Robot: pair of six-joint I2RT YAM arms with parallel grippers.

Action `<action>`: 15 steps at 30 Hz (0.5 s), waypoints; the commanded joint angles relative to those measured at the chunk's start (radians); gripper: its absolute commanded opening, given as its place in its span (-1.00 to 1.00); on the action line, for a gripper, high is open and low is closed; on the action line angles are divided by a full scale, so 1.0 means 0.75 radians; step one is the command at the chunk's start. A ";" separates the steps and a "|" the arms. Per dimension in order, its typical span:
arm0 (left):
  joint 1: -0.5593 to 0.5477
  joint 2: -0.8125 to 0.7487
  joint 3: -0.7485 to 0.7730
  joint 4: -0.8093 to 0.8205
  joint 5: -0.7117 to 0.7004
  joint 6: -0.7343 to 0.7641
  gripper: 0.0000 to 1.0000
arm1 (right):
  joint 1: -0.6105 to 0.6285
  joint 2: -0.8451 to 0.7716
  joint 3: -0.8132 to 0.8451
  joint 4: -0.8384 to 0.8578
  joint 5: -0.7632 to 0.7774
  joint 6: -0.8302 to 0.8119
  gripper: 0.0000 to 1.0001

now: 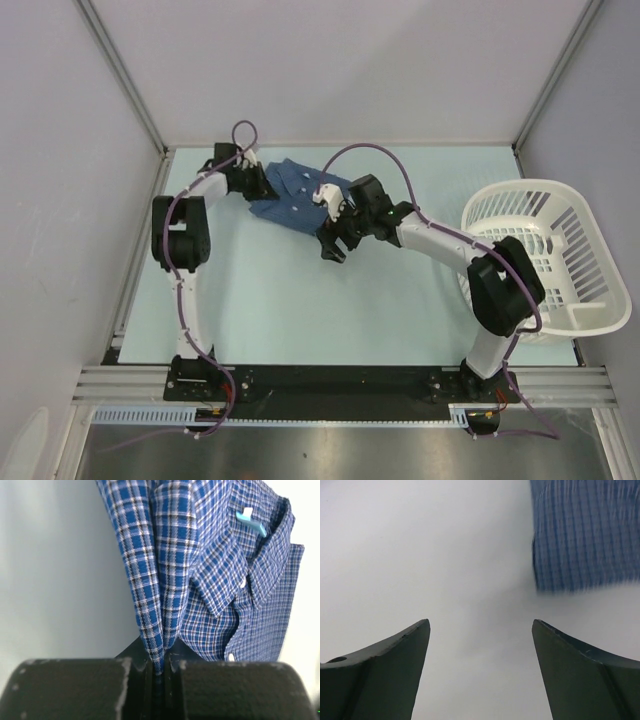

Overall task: Fold and stack the long sleeve shirts
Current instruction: Neatly place the folded shirt to the corner

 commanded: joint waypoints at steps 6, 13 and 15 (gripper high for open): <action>0.297 0.242 0.750 -0.290 -0.155 0.374 -0.97 | -0.045 -0.097 -0.044 -0.099 0.010 -0.022 0.82; 0.385 0.240 0.806 -0.284 -0.216 0.557 -0.92 | -0.074 -0.066 0.001 -0.132 -0.003 -0.041 0.84; 0.406 0.234 0.802 -0.292 -0.198 0.627 -0.84 | -0.072 -0.062 0.011 -0.149 -0.013 -0.045 0.84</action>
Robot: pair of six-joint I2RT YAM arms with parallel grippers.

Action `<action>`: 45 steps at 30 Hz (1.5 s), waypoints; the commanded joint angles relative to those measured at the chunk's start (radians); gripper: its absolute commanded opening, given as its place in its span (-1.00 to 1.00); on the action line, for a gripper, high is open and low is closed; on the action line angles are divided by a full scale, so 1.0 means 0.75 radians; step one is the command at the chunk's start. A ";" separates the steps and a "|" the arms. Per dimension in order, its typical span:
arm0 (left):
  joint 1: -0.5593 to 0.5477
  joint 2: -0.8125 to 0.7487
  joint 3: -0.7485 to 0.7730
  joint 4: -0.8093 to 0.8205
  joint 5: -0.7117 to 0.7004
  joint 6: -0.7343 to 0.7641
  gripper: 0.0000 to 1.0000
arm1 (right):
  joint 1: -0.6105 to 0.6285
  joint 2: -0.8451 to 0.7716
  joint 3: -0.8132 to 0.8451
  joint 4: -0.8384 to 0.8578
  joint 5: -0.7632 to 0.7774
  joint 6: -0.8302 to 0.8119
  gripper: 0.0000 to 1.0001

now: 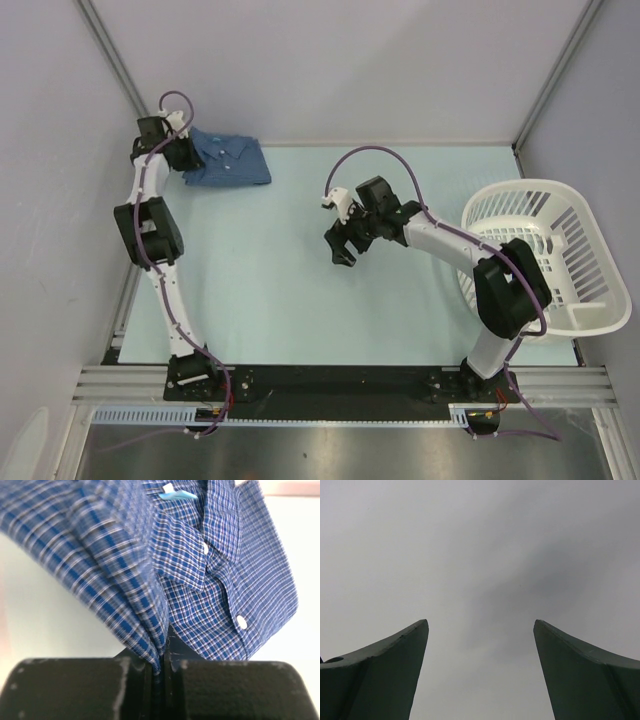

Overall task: Fold and stack the long sleeve shirts
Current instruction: Neatly place the folded shirt to the corner

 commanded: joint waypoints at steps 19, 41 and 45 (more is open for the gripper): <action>0.119 0.060 0.207 -0.123 0.002 0.684 -0.77 | -0.008 -0.023 0.029 -0.052 -0.030 -0.033 0.85; -0.057 -0.326 -0.104 -0.034 -0.047 0.682 0.55 | -0.008 -0.052 0.004 -0.075 -0.015 -0.023 0.91; -0.231 -0.336 -0.204 -0.076 -0.194 0.582 0.49 | -0.012 -0.048 -0.002 -0.075 -0.018 -0.019 0.91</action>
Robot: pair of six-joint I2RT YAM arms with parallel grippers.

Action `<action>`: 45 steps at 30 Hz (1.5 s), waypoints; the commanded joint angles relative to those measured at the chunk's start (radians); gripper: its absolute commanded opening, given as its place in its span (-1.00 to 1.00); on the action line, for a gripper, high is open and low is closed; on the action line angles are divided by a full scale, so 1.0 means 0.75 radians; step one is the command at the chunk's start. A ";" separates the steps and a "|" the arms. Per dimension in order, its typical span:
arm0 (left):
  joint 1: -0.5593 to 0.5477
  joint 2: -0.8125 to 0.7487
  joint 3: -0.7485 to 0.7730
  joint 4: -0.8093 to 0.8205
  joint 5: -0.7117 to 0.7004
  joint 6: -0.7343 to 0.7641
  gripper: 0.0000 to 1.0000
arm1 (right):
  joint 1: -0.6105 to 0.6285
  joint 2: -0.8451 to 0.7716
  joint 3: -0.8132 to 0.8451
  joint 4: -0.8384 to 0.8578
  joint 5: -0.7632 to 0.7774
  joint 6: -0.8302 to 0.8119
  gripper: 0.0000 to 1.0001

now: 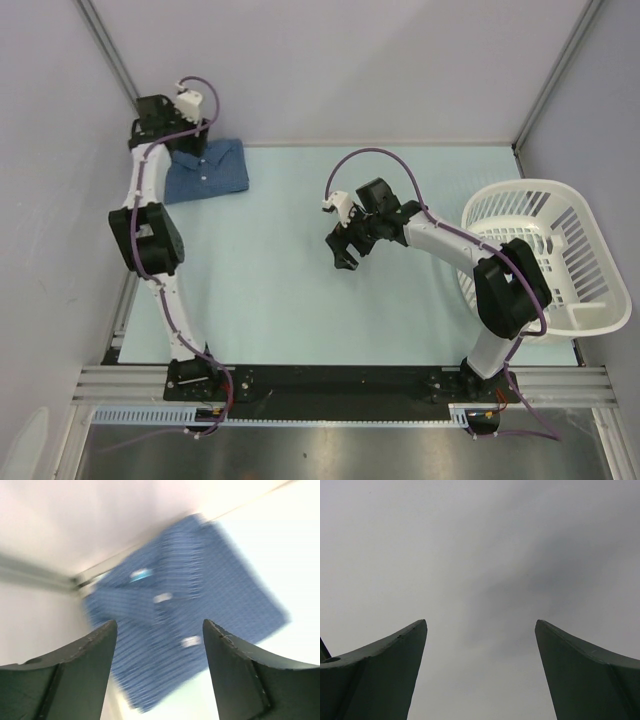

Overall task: Fold and stack the long sleeve shirts
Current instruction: Neatly place the folded shirt to the corner

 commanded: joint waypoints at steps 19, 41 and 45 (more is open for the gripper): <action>-0.606 0.150 -0.183 0.038 -0.979 0.218 0.21 | -0.034 -0.025 -0.005 0.019 0.004 0.024 0.93; -0.590 0.197 -0.333 0.087 -1.037 0.351 -0.35 | -0.042 -0.001 0.007 0.015 -0.016 0.037 0.94; -0.590 0.173 -0.367 0.091 -1.035 0.368 -0.72 | -0.042 -0.001 0.009 0.015 -0.016 0.035 0.93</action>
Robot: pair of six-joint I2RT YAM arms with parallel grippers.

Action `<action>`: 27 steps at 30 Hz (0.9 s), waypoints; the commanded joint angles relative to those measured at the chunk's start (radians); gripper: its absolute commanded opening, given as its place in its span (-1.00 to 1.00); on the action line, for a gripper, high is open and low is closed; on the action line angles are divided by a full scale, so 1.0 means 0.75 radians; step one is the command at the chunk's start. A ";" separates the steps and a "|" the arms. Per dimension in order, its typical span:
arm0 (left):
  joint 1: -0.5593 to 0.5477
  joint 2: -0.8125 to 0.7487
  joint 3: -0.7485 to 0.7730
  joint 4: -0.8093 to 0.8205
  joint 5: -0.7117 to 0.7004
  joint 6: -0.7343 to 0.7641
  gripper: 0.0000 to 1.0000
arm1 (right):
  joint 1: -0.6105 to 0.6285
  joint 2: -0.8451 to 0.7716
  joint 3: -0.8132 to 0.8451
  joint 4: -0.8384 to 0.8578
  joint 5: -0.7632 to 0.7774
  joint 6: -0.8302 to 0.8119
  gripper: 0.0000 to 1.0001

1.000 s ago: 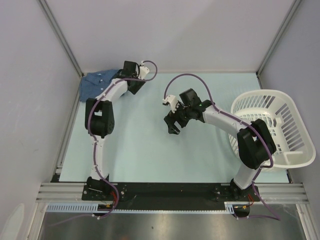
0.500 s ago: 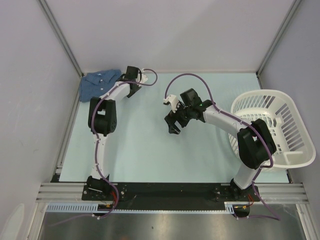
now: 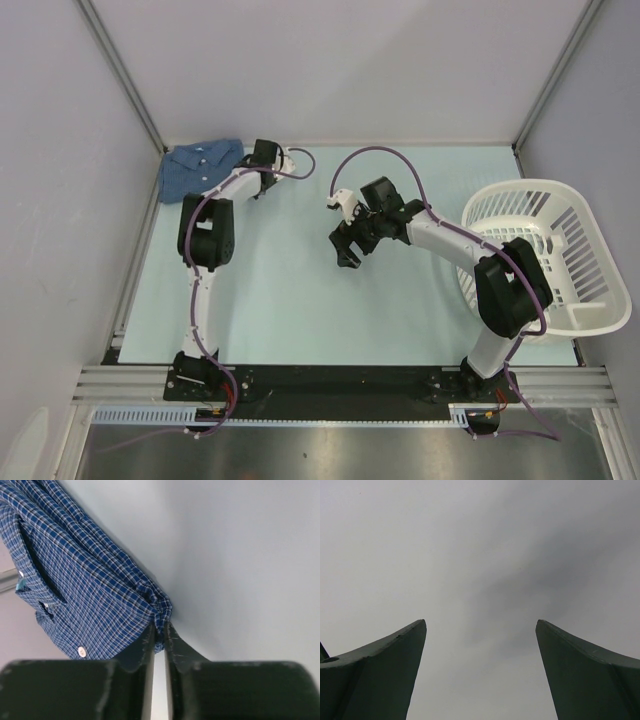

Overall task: Fold and stack the long sleeve shirts
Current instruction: Neatly place the folded shirt to the corner

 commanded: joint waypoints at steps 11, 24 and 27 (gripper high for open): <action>0.031 -0.224 -0.302 0.111 -0.003 0.117 -1.00 | 0.001 0.015 0.042 0.003 -0.028 0.008 0.94; 0.062 -0.438 -0.034 -0.214 0.330 -0.146 0.99 | -0.097 0.017 0.173 -0.010 0.009 0.071 0.99; 0.086 -0.529 0.133 -0.359 0.512 -0.267 0.99 | -0.193 0.001 0.279 -0.014 0.013 0.106 0.99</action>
